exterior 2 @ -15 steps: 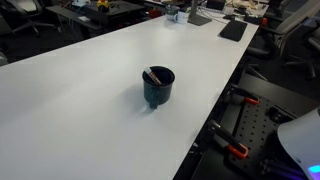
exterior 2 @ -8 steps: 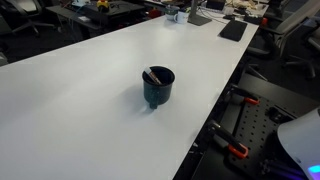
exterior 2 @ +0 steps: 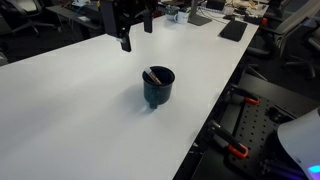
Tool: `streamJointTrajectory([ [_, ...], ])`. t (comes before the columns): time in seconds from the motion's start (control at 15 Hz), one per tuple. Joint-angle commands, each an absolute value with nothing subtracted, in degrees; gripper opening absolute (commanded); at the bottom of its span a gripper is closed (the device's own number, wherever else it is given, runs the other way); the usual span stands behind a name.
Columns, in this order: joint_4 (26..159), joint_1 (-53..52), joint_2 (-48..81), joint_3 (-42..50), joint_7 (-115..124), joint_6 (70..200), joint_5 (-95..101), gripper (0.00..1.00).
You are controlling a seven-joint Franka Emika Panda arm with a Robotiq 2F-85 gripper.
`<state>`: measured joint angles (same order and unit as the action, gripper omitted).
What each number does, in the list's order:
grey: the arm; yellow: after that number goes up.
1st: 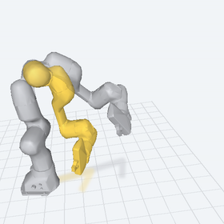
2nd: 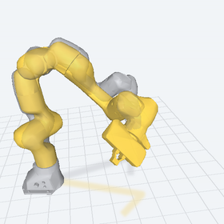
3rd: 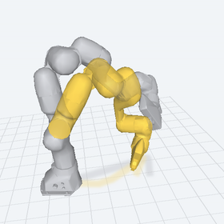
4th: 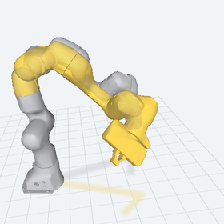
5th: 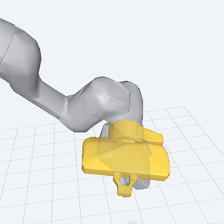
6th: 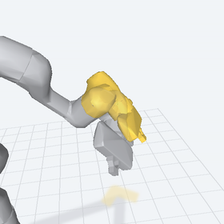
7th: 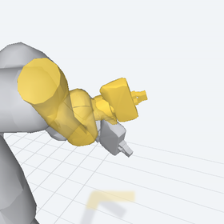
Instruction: Remove the marker from the cup
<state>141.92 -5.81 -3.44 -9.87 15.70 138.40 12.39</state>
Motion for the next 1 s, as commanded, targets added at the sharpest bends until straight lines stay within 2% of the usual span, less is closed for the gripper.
streamJointTrajectory([
  [0.0,143.3,-5.7,-1.3,-8.6,13.7,142.2,14.2,1.0],
  [0.47,144.7,-4.9,3.6,-5.1,12.2,151.7,14.8,1.0],
  [0.93,143.6,-6.0,6.7,-4.3,15.2,151.7,17.8,1.0],
])
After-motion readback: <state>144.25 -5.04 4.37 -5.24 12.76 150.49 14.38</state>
